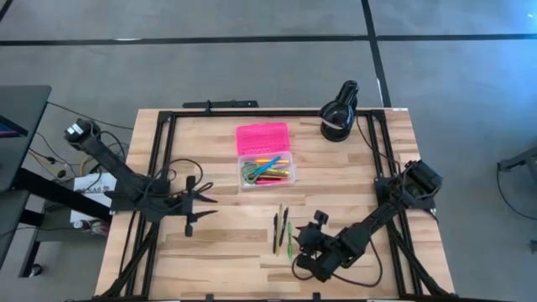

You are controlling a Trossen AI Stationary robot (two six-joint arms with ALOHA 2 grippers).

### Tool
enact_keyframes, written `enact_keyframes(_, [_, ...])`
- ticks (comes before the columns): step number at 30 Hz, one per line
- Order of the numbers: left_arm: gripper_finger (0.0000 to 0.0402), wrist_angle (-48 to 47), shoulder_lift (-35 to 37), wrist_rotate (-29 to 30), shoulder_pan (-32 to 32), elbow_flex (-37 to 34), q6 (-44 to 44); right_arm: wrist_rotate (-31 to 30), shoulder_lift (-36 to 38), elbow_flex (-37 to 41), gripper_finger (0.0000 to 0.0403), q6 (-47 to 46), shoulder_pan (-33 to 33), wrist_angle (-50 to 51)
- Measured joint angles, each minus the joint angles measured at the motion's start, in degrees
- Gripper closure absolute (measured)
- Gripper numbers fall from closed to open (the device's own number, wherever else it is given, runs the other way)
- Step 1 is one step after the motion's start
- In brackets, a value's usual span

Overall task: Pick & place school supplies into a supply box
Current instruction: Put the green pen into the supply box

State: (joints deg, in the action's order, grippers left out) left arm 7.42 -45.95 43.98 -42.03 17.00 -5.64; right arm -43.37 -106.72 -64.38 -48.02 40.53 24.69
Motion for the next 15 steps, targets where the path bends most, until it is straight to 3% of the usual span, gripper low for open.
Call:
enact_keyframes(3, [0.0274, 0.00, -0.18, 3.62, -2.53, -0.97, 1.50, 0.27, 0.00, 0.00, 0.0274, -3.38, -1.08, 0.04])
enact_keyframes(6, [0.0274, 5.89, -0.24, 3.02, -3.81, -3.21, 7.40, 2.72, 0.00, 0.00, 0.0274, -6.23, -1.98, 0.08])
enact_keyframes(11, [0.0274, 29.19, -0.22, -9.89, -3.25, -10.57, 23.78, 5.79, 0.00, 0.00, 0.0274, -8.03, -2.57, -0.36])
enact_keyframes(15, [0.0274, 40.94, -0.21, -15.28, 0.50, -15.57, 29.91, 5.78, 0.00, 0.00, 0.0274, -7.87, -2.73, -1.33])
